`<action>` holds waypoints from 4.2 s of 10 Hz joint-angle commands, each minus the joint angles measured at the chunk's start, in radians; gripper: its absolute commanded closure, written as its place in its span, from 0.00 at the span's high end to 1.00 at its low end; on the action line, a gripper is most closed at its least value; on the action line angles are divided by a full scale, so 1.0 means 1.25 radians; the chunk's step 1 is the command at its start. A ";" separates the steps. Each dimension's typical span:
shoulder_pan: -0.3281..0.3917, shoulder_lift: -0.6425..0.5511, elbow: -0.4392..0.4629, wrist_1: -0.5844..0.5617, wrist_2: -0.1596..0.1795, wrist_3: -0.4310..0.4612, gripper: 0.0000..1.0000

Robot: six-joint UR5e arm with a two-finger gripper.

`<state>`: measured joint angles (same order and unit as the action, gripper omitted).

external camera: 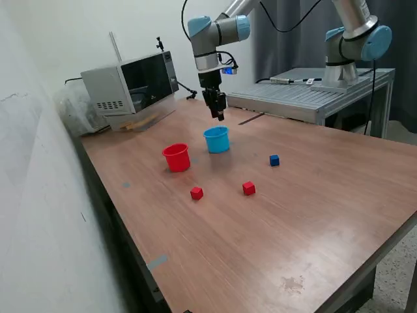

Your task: Place red objects in the red bin, and blue objects in the blue bin.

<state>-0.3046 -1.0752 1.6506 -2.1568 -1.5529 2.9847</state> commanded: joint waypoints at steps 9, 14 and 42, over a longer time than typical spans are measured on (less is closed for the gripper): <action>0.243 -0.064 -0.012 0.189 0.005 0.129 1.00; 0.267 -0.009 -0.015 0.144 0.089 0.277 1.00; 0.077 0.023 -0.068 0.027 -0.025 0.361 0.00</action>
<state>-0.1338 -1.0213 1.5681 -2.1232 -1.5677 3.4666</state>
